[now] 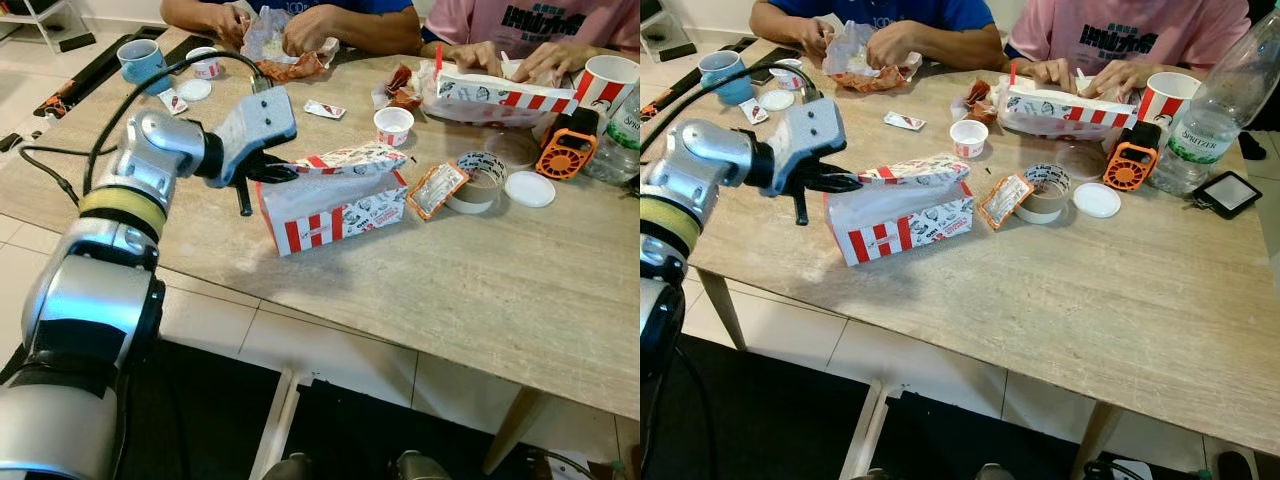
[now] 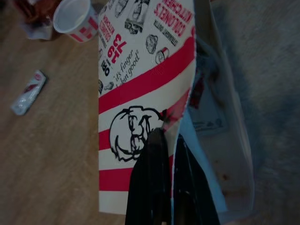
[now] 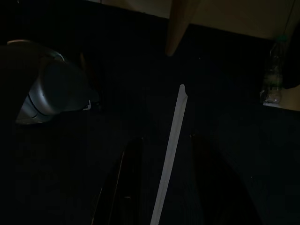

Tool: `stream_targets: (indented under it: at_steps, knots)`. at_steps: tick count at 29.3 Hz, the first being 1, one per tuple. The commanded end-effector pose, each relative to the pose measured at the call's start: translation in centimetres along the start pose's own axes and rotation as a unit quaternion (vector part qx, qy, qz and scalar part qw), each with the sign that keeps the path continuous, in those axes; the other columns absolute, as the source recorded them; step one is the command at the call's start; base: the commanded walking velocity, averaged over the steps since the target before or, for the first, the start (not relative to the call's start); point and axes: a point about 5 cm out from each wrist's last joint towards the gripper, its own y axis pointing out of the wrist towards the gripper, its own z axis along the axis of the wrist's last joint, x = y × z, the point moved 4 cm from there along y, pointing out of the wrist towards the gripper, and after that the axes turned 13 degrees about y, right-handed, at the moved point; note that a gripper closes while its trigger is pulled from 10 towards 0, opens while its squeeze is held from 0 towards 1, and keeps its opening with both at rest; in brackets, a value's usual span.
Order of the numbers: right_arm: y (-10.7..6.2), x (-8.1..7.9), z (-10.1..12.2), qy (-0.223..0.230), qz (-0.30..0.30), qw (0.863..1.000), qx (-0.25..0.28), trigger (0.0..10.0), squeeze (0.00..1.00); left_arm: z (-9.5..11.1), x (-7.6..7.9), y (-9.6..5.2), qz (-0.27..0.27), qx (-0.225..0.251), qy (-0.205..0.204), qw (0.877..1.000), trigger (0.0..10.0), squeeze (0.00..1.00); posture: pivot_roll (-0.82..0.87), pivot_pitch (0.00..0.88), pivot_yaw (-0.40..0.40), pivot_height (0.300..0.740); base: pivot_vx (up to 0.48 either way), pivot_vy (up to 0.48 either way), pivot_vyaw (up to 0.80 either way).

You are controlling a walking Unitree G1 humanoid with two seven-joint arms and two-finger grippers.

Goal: Restocking fridge

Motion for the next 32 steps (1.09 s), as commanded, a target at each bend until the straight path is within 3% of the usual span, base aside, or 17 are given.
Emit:
stream_targets:
  at_steps: [1, 7, 19, 20, 21, 22, 23, 24, 28, 32]
  knots:
    - [0.0, -0.2, -0.9, 0.005, 0.001, 1.0, -0.009, 10.0, 0.0, -0.2, 1.1, 1.3, 0.005, -0.015, 0.03, 0.999, 0.0, 0.0, -0.08, 0.191, 0.072, 0.74, 0.0, 0.0, 0.0]
    - [0.0, -0.6, -0.7, 0.002, 0.006, 1.0, -0.007, 10.0, 0.0, 0.2, 2.7, 3.7, 0.065, -0.01, 0.05, 0.997, 0.0, 0.0, -0.08, 0.195, 0.073, 0.74, 0.0, 0.0, 0.0]
    - [0.1, -0.6, -0.6, 0.0, 0.006, 1.0, -0.006, 10.0, 0.0, -0.7, 4.6, 5.1, 0.105, -0.02, 0.031, 0.994, 1.5, 0.0, -0.08, 0.182, 0.07, 0.74, 0.0, 0.0, 0.0]
    - [0.1, -0.6, -0.6, 0.001, 0.006, 1.0, -0.006, 10.0, 0.0, -0.7, 4.6, 5.2, 0.106, -0.017, 0.025, 0.994, 3.2, 0.27, -0.08, 0.182, 0.07, 0.74, 0.0, 0.0, 0.0]
    - [0.1, -0.6, -0.6, 0.0, 0.006, 1.0, -0.006, 10.0, 0.0, -0.7, 4.7, 5.2, 0.105, -0.012, 0.014, 0.994, 3.2, 0.27, -0.08, 0.181, 0.069, 0.74, 0.0, 0.0, 0.0]
    - [0.1, -0.7, -0.5, 0.0, 0.007, 1.0, -0.006, 10.0, 0.0, -0.7, 4.8, 5.2, 0.103, -0.005, -0.001, 0.995, 6.6, 1.0, -0.08, 0.181, 0.069, 0.74, 0.0, 0.0, 0.0]
    - [0.1, -0.7, -0.5, -0.001, 0.007, 1.0, -0.006, 10.0, 0.0, -0.6, 4.9, 5.2, 0.101, -0.001, -0.012, 0.995, 6.6, 1.0, -0.08, 0.181, 0.069, 0.74, 0.0, 0.0, 0.0]
    - [0.1, -0.7, -0.5, -0.001, 0.007, 1.0, -0.006, 10.0, 0.0, -0.4, 5.0, 5.2, 0.093, 0.011, -0.027, 0.995, 10.0, 1.0, -0.08, 0.18, 0.067, 0.74, 0.0, 0.0, 0.0]
    - [0.1, -0.8, -0.5, -0.003, 0.009, 1.0, -0.007, 10.0, 0.0, 0.4, 5.0, 4.8, 0.083, 0.053, -0.063, 0.993, 10.0, 1.0, -0.07, 0.176, 0.065, 0.74, 0.0, 0.0, 0.0]
    - [0.1, -0.8, -0.5, -0.003, 0.009, 1.0, -0.006, 10.0, 0.0, 0.8, 5.1, 4.3, 0.063, 0.071, -0.058, 0.994, 10.0, 1.0, -0.08, 0.175, 0.065, 0.74, 0.0, 0.0, 0.0]
